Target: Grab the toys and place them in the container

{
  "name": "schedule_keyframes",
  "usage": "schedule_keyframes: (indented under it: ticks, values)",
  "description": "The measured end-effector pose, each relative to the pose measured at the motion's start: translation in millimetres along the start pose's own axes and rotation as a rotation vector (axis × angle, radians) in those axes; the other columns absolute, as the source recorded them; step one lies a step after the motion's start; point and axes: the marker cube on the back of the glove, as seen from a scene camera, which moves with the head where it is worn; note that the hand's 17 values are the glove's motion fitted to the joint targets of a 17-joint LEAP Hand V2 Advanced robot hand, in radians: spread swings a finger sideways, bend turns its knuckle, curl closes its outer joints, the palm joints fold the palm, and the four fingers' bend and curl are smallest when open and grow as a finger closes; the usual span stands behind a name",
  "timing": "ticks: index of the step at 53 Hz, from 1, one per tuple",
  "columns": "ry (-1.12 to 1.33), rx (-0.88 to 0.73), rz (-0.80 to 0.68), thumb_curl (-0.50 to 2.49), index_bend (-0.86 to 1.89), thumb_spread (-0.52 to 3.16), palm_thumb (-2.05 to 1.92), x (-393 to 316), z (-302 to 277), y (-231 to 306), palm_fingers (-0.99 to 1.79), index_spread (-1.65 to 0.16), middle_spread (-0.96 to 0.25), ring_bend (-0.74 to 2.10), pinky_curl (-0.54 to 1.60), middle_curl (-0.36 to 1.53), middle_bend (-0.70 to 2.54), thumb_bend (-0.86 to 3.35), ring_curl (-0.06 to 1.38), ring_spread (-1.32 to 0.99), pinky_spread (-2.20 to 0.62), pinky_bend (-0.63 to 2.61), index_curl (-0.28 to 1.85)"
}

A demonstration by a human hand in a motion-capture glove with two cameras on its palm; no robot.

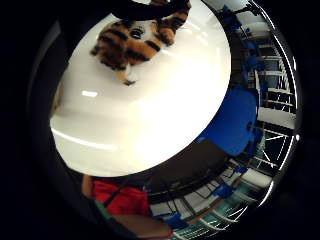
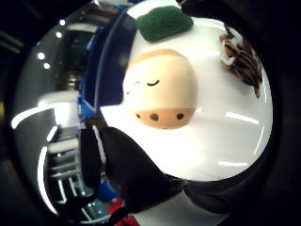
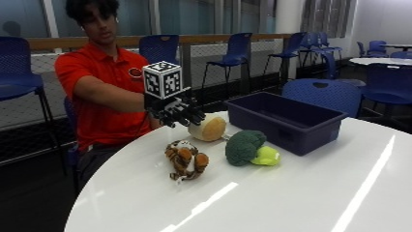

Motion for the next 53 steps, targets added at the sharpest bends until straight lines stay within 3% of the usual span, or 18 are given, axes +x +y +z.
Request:
schedule_keyframes:
  ticks: [21, 33, 42, 53]
  values:
    - [0.131, 0.082, 0.11, 0.05, 0.19, 0.87, -0.21, 39.7, -1.2, -57.1, -0.1, -0.34, -0.12, 0.16, 0.26, 0.32, 0.2, -0.14, 0.08, -0.07, 0.03, 0.45, 0.33]
    - [0.105, 0.014, 0.185, 0.08, 0.17, 0.91, -0.15, 64.8, 12.8, -91.6, -0.11, -0.35, -0.12, 0.15, 0.28, 0.32, 0.17, -0.1, 0.09, -0.06, 0.05, 0.43, 0.34]
    - [0.133, -0.022, 0.209, 0.11, 0.11, 0.97, -0.09, 77.9, 23.1, -109.3, -0.19, -0.33, -0.09, 0.13, 0.36, 0.28, 0.1, -0.07, 0.09, -0.03, 0.09, 0.73, 0.29]
    - [0.121, -0.186, 0.269, 0.16, 0.1, 1.04, -0.03, 97.8, 34.2, -122.8, -0.17, -0.33, -0.05, 0.17, 0.47, 0.22, 0.07, -0.03, 0.1, 0.02, 0.09, 1.17, 0.25]
